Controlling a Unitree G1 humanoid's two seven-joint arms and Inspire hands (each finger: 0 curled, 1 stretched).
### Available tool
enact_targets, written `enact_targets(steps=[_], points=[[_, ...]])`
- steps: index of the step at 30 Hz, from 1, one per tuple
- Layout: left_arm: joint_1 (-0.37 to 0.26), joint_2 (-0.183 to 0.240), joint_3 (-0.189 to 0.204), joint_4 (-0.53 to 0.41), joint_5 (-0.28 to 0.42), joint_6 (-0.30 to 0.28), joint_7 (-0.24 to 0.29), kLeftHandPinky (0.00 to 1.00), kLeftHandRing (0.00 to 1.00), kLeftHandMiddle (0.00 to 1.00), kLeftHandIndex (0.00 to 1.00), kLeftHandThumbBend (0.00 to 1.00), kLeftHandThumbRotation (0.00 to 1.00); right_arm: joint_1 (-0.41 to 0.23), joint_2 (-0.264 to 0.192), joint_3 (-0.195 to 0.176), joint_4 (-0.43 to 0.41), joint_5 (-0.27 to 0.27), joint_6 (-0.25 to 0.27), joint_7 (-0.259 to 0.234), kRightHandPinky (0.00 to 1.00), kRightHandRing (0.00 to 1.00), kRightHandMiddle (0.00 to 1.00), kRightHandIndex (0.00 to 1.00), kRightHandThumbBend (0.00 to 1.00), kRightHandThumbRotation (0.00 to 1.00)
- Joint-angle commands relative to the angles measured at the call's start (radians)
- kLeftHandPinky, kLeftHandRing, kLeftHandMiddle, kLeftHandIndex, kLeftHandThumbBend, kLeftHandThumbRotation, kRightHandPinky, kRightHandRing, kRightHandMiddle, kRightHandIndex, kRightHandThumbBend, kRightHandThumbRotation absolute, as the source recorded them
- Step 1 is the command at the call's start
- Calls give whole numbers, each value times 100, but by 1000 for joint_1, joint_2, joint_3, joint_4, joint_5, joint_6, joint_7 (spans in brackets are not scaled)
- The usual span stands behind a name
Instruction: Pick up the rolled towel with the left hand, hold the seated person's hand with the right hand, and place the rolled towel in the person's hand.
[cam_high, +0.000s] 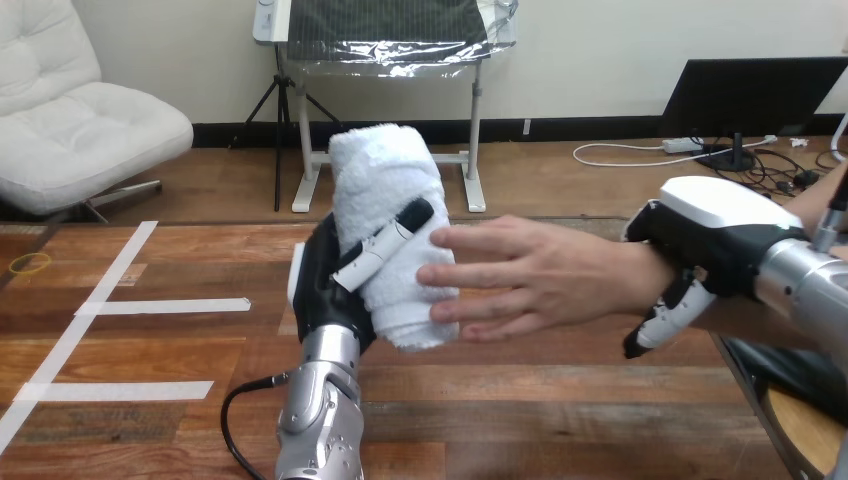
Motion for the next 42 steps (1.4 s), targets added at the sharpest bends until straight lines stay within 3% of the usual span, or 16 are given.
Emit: enact_targets(steps=[1, 28, 42], points=[[-197, -68, 14, 7, -20, -69, -42, 29, 33, 39, 42, 57, 0, -107, 26, -9, -9, -6, 23, -18, 22, 30, 39, 43, 90, 14], [-237, -185, -12, 54, -5, -123, 11, 29, 32, 39, 41, 65, 0, -125, 58, 3, -25, -40, 59, 9, 24, 32, 41, 44, 89, 15], [-276, -242, 8, 26, -74, -96, 12, 29, 32, 39, 41, 65, 0, -121, 58, 3, -24, -40, 55, 7, 24, 33, 41, 44, 88, 14]])
